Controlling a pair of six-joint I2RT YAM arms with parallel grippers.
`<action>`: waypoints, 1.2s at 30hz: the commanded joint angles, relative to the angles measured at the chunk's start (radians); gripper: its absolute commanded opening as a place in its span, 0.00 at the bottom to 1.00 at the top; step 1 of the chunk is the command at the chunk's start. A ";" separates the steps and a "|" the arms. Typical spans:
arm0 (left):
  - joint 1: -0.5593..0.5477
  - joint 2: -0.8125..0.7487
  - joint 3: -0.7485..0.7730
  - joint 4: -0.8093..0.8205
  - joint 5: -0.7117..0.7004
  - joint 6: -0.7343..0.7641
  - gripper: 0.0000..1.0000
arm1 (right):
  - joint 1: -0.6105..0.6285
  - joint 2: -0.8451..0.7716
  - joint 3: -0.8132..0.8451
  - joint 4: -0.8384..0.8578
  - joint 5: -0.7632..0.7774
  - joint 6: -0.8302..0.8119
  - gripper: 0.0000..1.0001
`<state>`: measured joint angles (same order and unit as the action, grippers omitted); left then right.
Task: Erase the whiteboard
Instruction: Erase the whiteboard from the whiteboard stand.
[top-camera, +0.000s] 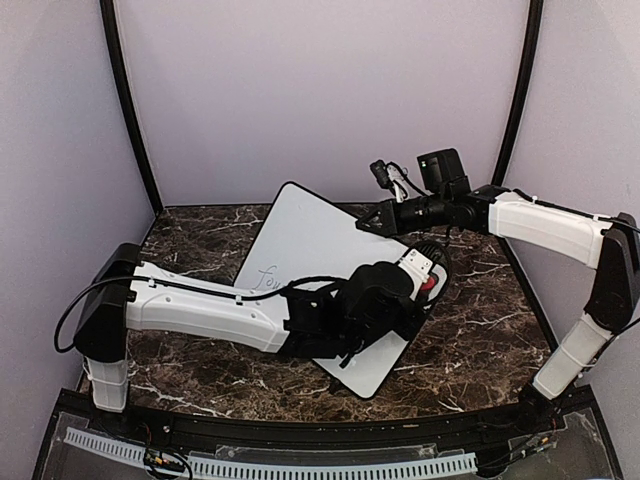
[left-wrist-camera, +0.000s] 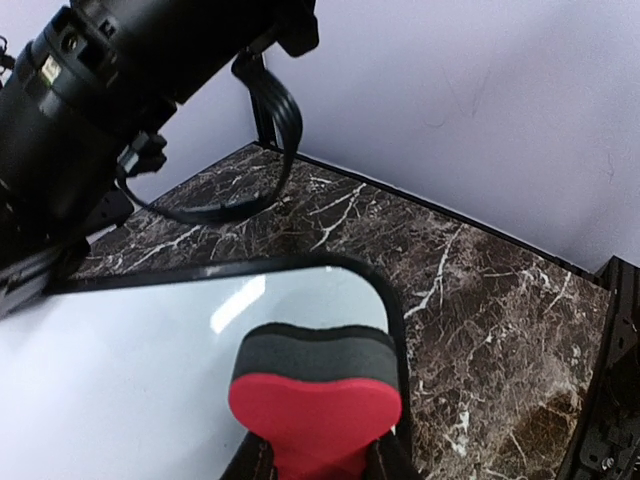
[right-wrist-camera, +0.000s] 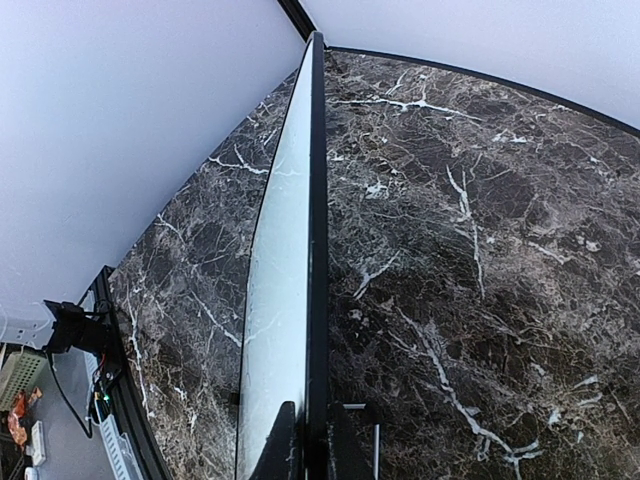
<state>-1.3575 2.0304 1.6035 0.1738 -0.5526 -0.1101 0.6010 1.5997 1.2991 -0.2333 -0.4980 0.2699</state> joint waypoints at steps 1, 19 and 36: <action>0.024 -0.015 -0.122 -0.137 0.068 -0.059 0.00 | 0.052 0.038 -0.046 -0.054 0.013 -0.072 0.00; 0.133 -0.274 -0.449 -0.083 0.051 -0.110 0.00 | 0.052 0.034 -0.047 -0.055 0.012 -0.073 0.00; 0.544 -0.470 -0.605 -0.097 -0.009 -0.031 0.00 | 0.052 0.043 -0.046 -0.053 -0.004 -0.072 0.00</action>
<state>-0.8551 1.6054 1.0309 0.0536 -0.5659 -0.1837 0.6010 1.5997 1.2995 -0.2337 -0.5011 0.2897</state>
